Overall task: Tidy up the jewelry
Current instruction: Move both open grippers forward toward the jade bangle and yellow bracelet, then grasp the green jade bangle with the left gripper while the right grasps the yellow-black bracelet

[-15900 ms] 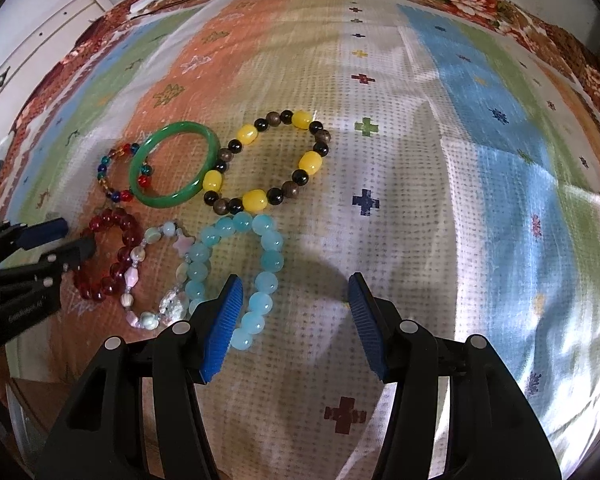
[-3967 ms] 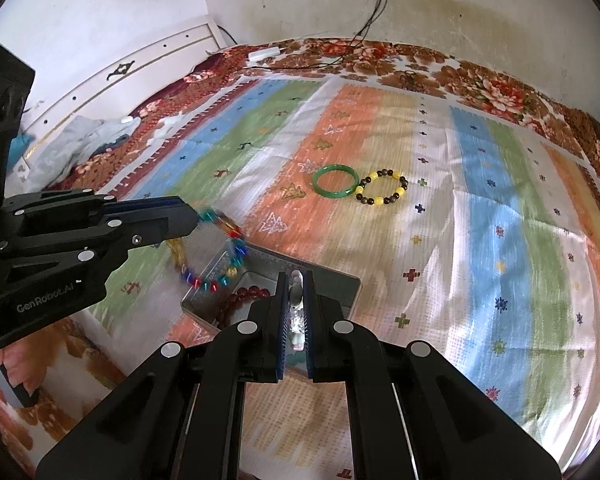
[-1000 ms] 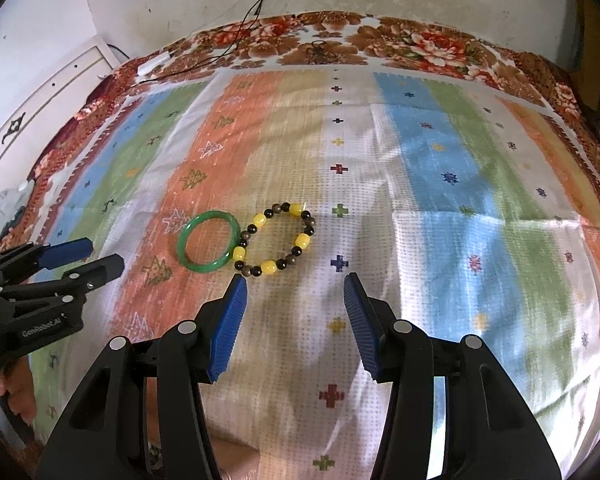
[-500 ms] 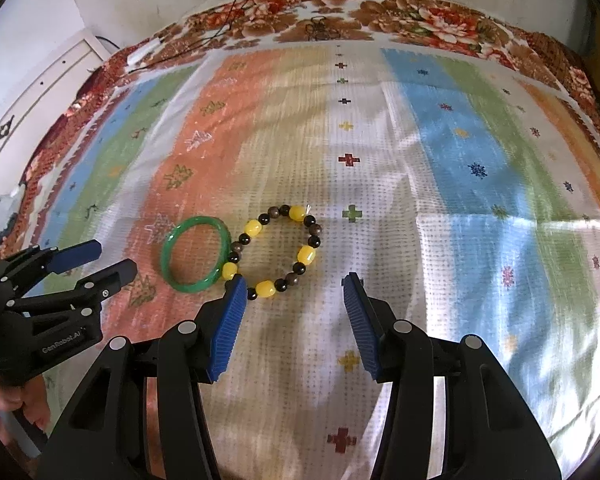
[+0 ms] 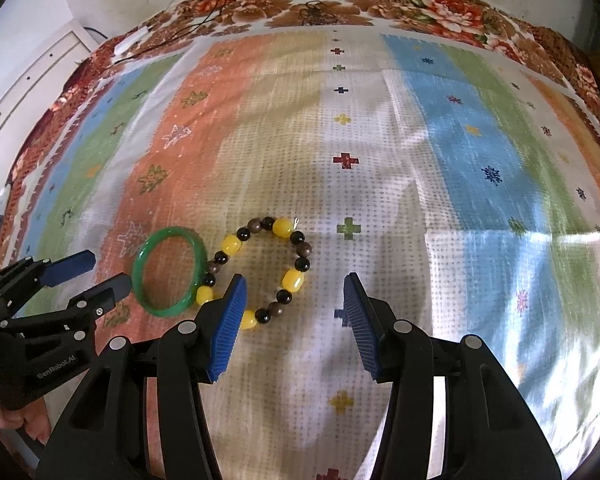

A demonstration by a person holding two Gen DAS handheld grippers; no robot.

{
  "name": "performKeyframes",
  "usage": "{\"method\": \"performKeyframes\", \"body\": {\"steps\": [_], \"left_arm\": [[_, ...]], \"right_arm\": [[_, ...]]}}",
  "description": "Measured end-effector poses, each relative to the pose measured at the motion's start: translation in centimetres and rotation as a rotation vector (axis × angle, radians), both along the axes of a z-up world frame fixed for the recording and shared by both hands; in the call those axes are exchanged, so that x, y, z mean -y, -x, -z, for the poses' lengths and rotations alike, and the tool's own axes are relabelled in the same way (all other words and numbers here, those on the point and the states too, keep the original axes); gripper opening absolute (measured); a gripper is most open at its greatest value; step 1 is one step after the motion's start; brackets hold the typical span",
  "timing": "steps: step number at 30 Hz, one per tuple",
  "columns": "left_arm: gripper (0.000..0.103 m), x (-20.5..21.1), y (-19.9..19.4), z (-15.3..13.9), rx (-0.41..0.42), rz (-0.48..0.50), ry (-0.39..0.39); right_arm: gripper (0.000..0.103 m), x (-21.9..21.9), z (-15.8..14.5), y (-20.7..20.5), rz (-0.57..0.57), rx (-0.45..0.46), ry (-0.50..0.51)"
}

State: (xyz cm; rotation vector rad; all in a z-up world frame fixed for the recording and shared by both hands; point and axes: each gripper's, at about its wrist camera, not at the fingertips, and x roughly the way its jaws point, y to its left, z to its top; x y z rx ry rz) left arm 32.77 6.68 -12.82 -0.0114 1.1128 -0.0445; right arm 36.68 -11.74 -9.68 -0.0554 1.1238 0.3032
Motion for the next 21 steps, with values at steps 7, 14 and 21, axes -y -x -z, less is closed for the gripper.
{"method": "performKeyframes", "body": {"steps": [7,14,21], "left_arm": [[0.057,-0.5,-0.7,0.7,0.018,-0.016,0.005],[0.047,-0.4,-1.4,2.2,-0.011,0.001,-0.023],[0.048,0.0,-1.4,2.5,-0.002,0.027,-0.057]], "right_arm": [[0.050,-0.6,1.2,-1.0,-0.004,-0.018,0.008],[0.050,-0.9,2.3,-1.8,-0.023,-0.040,0.009],[0.050,-1.2,2.7,-1.8,-0.035,-0.040,0.030]]}}
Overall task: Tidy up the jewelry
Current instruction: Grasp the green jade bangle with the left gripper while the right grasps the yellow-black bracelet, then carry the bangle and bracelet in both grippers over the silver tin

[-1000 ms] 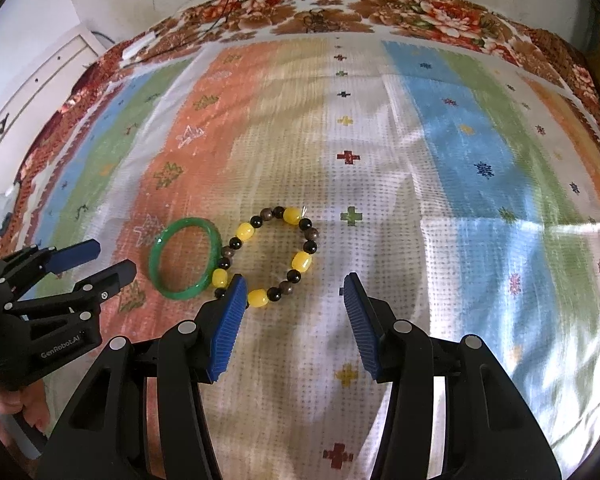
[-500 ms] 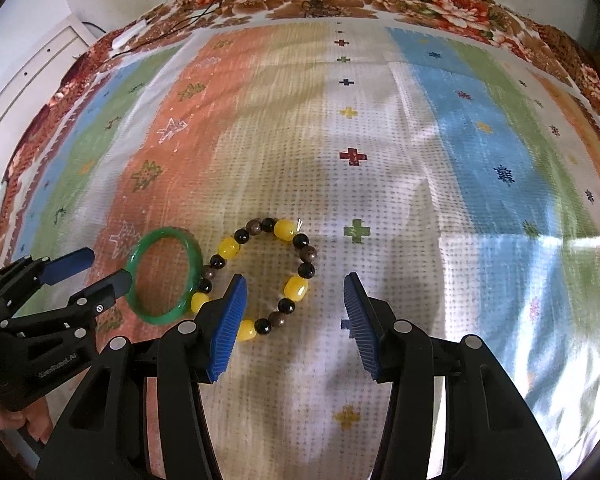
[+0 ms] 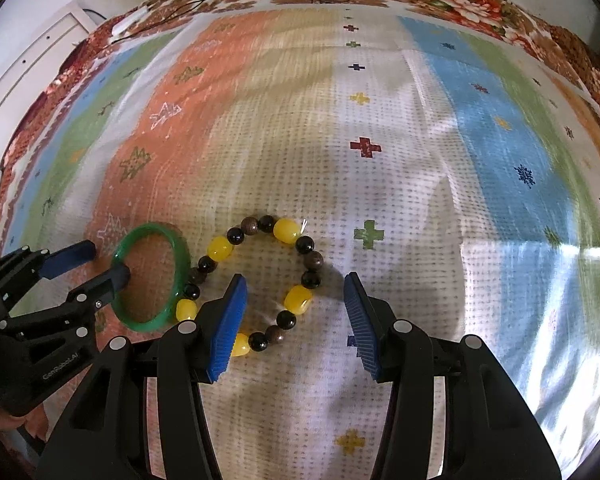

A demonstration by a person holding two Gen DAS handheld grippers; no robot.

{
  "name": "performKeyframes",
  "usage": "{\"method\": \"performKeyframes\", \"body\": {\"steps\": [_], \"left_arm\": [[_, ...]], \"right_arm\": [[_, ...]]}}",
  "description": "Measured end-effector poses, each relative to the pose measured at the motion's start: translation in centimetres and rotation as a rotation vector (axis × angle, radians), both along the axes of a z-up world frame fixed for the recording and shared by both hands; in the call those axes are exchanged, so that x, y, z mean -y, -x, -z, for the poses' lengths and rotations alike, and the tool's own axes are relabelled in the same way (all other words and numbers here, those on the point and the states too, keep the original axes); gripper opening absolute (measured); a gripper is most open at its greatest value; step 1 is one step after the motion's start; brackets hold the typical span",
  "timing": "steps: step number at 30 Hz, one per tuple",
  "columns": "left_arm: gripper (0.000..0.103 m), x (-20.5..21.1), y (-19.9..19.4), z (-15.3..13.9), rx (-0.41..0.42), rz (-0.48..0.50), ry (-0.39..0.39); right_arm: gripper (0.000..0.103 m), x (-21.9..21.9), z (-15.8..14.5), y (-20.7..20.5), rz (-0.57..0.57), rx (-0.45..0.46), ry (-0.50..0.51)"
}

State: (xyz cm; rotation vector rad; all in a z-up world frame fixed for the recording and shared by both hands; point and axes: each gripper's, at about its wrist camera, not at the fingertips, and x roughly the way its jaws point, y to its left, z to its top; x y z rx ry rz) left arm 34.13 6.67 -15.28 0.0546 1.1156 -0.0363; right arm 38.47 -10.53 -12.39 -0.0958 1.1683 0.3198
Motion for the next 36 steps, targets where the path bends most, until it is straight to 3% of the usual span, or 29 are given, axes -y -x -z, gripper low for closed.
{"method": "performKeyframes", "body": {"steps": [3,4,6,8,9,11,16,24,36], "left_arm": [[0.041,0.3,0.1,0.1,0.005,0.019,-0.011],[0.032,0.5,0.2,0.1,0.005,0.034,-0.029],[0.016,0.7,0.2,0.1,-0.001,0.043,-0.040],[0.010,0.6,0.2,0.1,-0.009,0.041,-0.029],[0.010,0.6,0.2,0.1,-0.010,0.042,-0.027],[0.009,0.5,0.2,0.0,-0.014,0.043,-0.020],[0.007,0.2,0.6,-0.6,-0.017,0.036,-0.002],[0.007,-0.1,1.8,-2.3,0.010,0.003,-0.042],[0.008,-0.8,4.2,-5.5,0.034,-0.035,0.006]], "right_arm": [[0.050,0.0,0.1,0.0,-0.007,-0.005,0.000],[0.050,0.1,0.1,0.1,-0.008,-0.007,-0.001],[0.040,0.2,0.2,0.1,-0.007,-0.003,0.021],[0.024,0.7,0.2,0.0,0.005,-0.006,0.018],[0.017,0.9,0.3,-0.1,0.009,-0.013,0.009],[0.013,1.3,0.3,-0.2,0.015,-0.025,-0.005],[0.012,1.6,-0.1,0.2,0.005,-0.039,-0.030],[0.012,1.7,-2.1,2.1,-0.022,0.004,-0.017],[0.012,1.2,-6.5,5.1,-0.050,0.091,-0.042]]}}
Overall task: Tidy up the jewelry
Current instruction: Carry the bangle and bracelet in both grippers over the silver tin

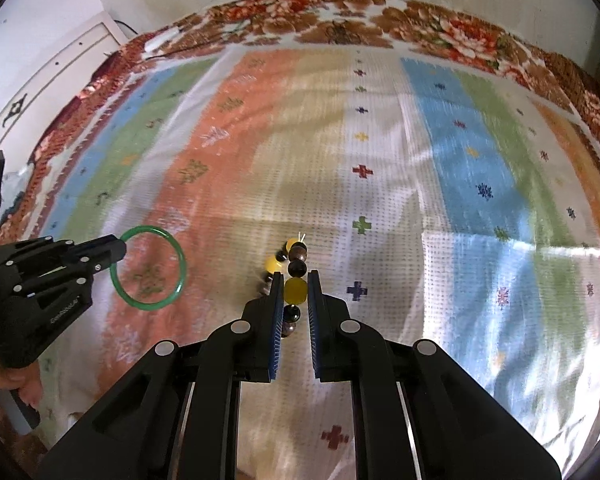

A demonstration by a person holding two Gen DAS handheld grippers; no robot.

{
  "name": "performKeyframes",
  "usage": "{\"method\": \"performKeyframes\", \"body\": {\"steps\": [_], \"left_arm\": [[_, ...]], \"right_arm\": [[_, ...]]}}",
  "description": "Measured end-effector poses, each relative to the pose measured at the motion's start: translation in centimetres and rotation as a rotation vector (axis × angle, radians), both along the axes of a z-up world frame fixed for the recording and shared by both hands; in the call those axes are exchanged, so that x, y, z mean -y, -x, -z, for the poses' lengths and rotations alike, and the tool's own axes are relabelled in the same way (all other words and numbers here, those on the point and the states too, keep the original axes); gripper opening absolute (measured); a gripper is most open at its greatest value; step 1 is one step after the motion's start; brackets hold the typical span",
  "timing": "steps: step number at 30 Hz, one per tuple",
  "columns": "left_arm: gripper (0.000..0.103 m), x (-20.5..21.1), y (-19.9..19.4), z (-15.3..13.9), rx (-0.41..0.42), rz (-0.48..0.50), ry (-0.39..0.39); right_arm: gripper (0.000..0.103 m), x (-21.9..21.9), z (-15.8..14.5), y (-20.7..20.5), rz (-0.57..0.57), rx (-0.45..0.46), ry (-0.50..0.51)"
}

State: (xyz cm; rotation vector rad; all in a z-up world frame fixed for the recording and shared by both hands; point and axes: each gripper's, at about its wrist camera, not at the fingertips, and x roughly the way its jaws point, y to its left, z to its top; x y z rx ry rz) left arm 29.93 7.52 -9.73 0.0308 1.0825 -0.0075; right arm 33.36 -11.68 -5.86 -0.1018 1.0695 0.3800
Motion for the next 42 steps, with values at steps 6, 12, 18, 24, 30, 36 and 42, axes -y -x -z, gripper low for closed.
{"method": "performKeyframes", "body": {"steps": [6,12,18,24,30,36,42], "left_arm": [[0.008,-0.3,1.2,-1.7,0.019,-0.019,0.028],[0.008,-0.2,2.8,-2.9,0.041,-0.019,0.043],[0.008,-0.1,4.0,-3.9,0.061,-0.023,0.053],[0.008,0.5,5.3,-5.1,0.086,-0.009,0.066],[0.008,0.7,6.5,-6.1,0.109,-0.007,0.078],[0.009,0.7,7.9,-7.0,0.131,-0.011,0.093],[0.009,0.7,9.4,-8.2,0.160,-0.010,0.116]], "right_arm": [[0.012,-0.9,-1.5,2.1,-0.037,0.056,0.035],[0.012,-1.1,-2.5,4.0,-0.053,0.077,0.019],[0.012,-0.7,-4.0,5.1,-0.059,0.106,0.001],[0.012,-0.4,-5.1,6.0,-0.055,0.126,-0.022],[0.012,-0.5,-5.6,7.3,-0.071,0.142,-0.020],[0.012,-0.8,-6.7,8.7,-0.090,0.173,-0.027],[0.012,-0.9,-7.5,9.8,-0.099,0.188,-0.043]]}}
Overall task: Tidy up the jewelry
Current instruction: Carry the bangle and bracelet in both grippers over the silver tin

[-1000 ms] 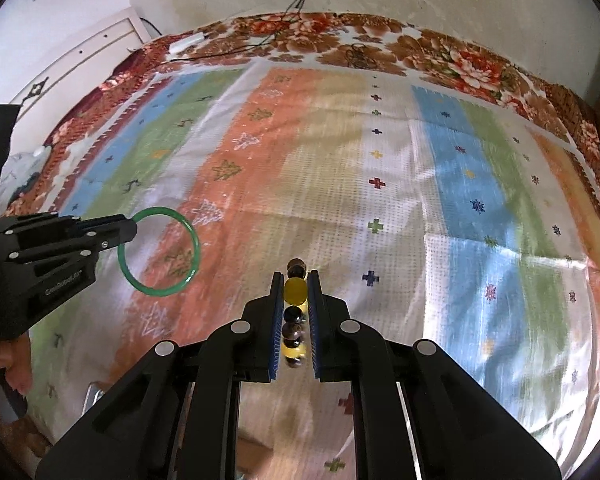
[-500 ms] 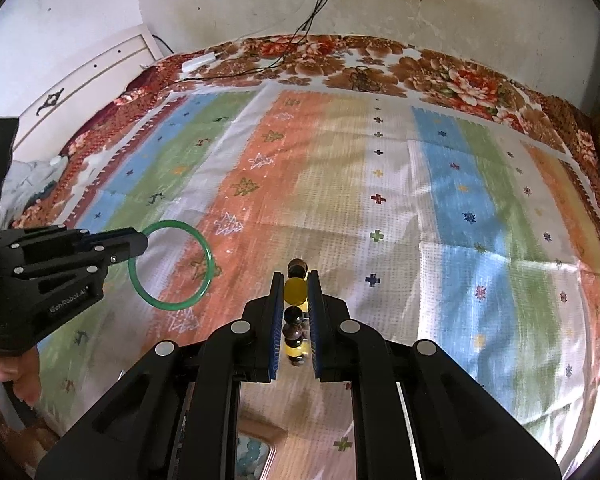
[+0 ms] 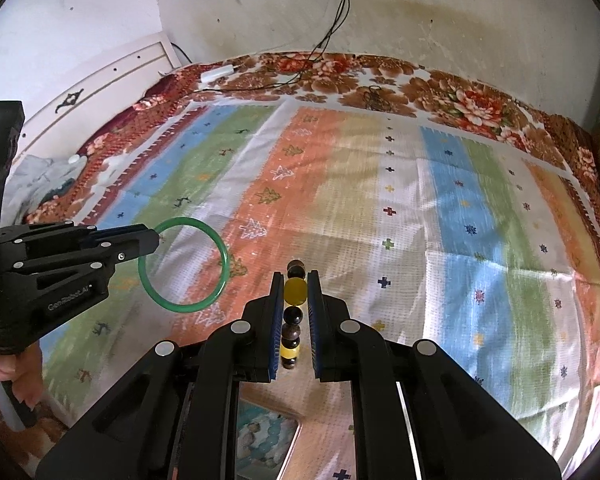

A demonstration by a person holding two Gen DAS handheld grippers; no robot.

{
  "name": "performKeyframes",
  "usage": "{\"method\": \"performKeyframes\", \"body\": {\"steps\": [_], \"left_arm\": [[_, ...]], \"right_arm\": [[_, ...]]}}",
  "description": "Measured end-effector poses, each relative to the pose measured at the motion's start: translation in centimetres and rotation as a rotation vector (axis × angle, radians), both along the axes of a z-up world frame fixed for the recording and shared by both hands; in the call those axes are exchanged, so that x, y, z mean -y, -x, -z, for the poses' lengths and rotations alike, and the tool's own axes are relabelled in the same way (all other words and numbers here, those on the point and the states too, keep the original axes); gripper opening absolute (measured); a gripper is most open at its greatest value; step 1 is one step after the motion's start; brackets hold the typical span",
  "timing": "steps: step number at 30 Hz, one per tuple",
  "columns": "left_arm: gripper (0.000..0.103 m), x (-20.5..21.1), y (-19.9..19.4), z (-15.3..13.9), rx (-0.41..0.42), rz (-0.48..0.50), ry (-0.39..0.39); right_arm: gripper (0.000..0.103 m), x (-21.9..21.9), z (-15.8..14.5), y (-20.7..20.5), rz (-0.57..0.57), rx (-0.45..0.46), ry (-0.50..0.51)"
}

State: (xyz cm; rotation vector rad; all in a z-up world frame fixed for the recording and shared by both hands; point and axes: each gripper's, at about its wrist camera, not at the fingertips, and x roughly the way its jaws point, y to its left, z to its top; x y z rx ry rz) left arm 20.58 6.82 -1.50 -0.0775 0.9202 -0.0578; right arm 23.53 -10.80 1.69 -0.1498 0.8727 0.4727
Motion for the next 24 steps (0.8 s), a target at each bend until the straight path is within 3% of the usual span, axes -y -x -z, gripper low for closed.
{"method": "performKeyframes", "body": {"steps": [24], "left_arm": [[0.009,1.0,5.5,-0.9,0.033,0.032,0.015]], "right_arm": [[0.012,0.8,-2.0,5.4,-0.026,0.024,-0.055]]}}
